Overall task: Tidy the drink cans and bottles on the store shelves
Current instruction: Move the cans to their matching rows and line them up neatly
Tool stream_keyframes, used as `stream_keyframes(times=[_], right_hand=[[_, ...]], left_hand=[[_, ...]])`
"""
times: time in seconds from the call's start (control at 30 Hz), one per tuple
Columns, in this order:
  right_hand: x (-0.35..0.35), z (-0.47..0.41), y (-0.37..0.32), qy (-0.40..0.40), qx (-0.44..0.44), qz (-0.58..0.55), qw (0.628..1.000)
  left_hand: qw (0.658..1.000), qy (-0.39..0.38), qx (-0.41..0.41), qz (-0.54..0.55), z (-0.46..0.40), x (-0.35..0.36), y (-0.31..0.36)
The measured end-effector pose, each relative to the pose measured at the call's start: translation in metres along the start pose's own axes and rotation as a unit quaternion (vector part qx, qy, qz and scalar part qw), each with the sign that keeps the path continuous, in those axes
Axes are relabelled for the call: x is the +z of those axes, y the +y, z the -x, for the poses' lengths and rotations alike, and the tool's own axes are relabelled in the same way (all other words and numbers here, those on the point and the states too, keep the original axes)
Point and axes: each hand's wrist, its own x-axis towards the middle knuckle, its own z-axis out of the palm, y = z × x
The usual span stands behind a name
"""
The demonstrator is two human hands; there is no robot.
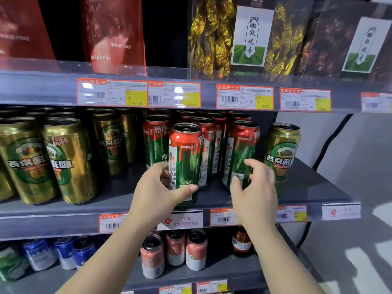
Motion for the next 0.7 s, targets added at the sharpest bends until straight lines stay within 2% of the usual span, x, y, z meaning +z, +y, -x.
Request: stream_keyframes(times=[0.17, 0.33, 0.4, 0.47, 0.53, 0.57, 0.6, 0.7], right_hand=[[0.007, -0.003, -0.004, -0.064, 0.019, -0.047, 0.997], [0.008, -0.013, -0.004, -0.080, 0.076, -0.066, 0.992], [0.003, -0.011, -0.003, -0.025, 0.043, -0.076, 0.996], [-0.006, -0.008, 0.003, 0.083, -0.008, -0.079, 0.993], [-0.016, -0.012, 0.016, 0.170, -0.001, -0.073, 0.983], [-0.021, -0.018, 0.025, 0.182, 0.027, -0.051, 0.982], [-0.026, -0.026, 0.034, 0.163, 0.062, -0.024, 0.984], [-0.036, -0.054, 0.058, -0.014, 0.151, -0.035, 0.988]], left_hand=[[0.999, 0.020, 0.045, 0.009, 0.005, 0.001, 0.005], [0.995, 0.040, 0.088, 0.034, 0.013, 0.005, 0.009], [0.992, 0.050, 0.105, 0.053, 0.015, 0.011, 0.013], [0.991, 0.051, 0.103, 0.070, 0.016, 0.020, 0.021], [0.989, 0.040, 0.107, 0.089, 0.015, 0.031, 0.033], [0.989, 0.028, 0.110, 0.098, 0.014, 0.038, 0.040], [0.988, 0.016, 0.114, 0.106, 0.014, 0.045, 0.047], [0.986, -0.033, 0.111, 0.119, 0.012, 0.070, 0.067]])
